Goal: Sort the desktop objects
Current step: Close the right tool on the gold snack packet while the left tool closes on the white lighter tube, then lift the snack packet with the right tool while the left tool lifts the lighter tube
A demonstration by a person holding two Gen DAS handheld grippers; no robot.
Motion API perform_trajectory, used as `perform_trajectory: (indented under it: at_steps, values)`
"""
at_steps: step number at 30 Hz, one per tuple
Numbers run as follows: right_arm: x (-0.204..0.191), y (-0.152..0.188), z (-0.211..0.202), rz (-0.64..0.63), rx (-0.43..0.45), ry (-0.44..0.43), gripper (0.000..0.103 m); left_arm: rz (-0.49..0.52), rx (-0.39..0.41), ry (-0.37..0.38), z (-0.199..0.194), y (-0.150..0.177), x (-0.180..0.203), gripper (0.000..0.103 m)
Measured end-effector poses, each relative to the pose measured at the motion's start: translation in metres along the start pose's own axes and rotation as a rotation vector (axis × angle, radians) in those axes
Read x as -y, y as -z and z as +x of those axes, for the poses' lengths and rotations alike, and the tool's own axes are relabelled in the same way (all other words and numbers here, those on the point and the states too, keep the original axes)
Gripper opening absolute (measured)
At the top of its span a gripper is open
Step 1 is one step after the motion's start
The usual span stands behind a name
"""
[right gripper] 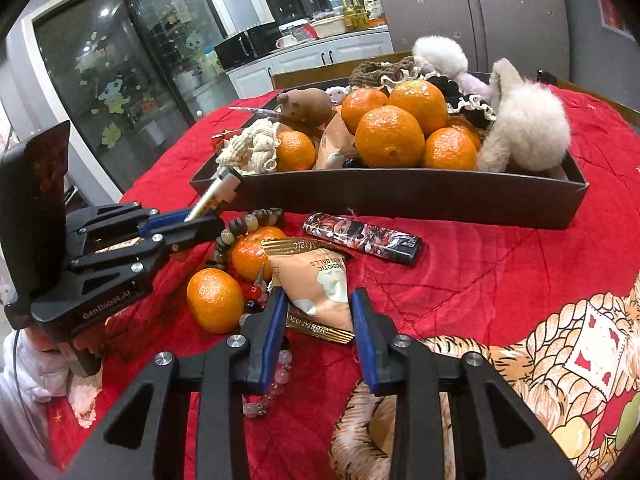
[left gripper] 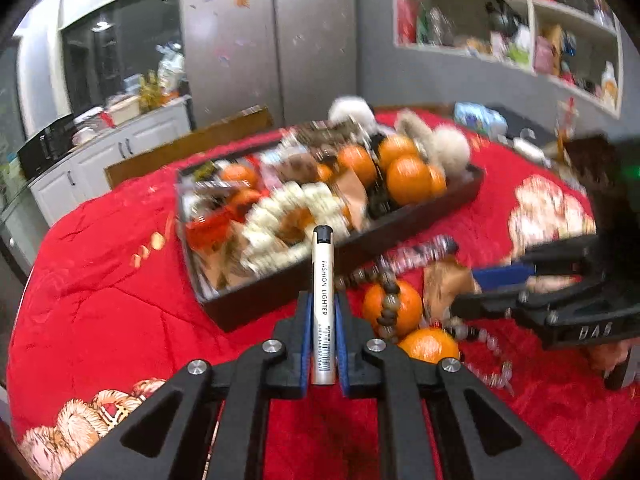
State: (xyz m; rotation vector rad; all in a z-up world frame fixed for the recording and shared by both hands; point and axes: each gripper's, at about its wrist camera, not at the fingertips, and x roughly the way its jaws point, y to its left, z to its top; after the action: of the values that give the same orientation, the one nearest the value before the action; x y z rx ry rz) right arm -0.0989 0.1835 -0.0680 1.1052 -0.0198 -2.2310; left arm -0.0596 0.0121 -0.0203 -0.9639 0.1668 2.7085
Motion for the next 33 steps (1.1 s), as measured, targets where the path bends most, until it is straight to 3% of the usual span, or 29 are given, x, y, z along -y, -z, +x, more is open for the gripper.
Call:
perform_trajectory:
  at_steps: [3, 18, 26, 33]
  values:
    - [0.002, -0.001, -0.002, 0.006, 0.006, 0.005, 0.030, -0.025, 0.034, -0.011, -0.006, -0.002, -0.005, 0.012]
    - [0.001, 0.001, -0.014, -0.012, 0.065, 0.035, 0.015, -0.086, 0.060, -0.022, -0.008, -0.002, -0.015, 0.012]
    - [0.010, 0.001, -0.004, 0.019, 0.010, -0.011, 0.016, -0.126, 0.090, -0.087, -0.012, 0.002, -0.020, 0.012]
    - [0.016, 0.001, 0.001, 0.058, -0.012, -0.032, 0.014, -0.061, 0.131, -0.111, -0.020, 0.002, -0.007, 0.012]
